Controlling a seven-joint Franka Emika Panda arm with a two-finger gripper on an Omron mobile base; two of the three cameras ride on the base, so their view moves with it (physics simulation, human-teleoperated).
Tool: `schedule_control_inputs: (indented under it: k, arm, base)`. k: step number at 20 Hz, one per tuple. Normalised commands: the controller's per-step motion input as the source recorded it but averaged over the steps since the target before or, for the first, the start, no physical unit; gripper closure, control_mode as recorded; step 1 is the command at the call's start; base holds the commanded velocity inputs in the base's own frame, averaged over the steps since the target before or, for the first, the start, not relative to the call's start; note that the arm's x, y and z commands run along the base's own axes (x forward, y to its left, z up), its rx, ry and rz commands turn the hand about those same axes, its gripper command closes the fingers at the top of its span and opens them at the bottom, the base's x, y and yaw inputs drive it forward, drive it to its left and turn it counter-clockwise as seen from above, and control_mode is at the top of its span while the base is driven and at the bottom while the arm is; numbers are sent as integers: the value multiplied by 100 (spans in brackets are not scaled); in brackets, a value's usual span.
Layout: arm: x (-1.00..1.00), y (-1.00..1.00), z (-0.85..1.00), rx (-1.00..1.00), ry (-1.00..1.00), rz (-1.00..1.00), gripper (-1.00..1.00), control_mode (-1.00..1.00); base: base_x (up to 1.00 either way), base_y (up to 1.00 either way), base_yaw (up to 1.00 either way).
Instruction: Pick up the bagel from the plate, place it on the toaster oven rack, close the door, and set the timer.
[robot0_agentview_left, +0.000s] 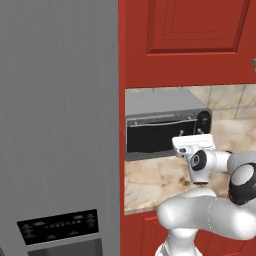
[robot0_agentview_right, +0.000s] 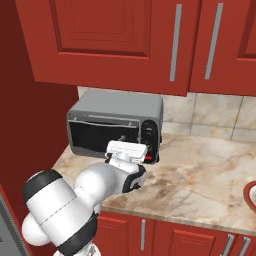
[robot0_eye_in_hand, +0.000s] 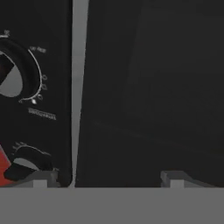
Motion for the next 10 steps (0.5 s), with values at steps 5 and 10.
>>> schedule_control_inputs:
  k: [5, 10]
  arm:
    - [32, 26, 45, 11, 1, -22, -100, -100]
    - [22, 15, 45, 8, 3, -20, -100, -100]
  base:
    - [0, 0, 0]
    - [0, 0, 0]
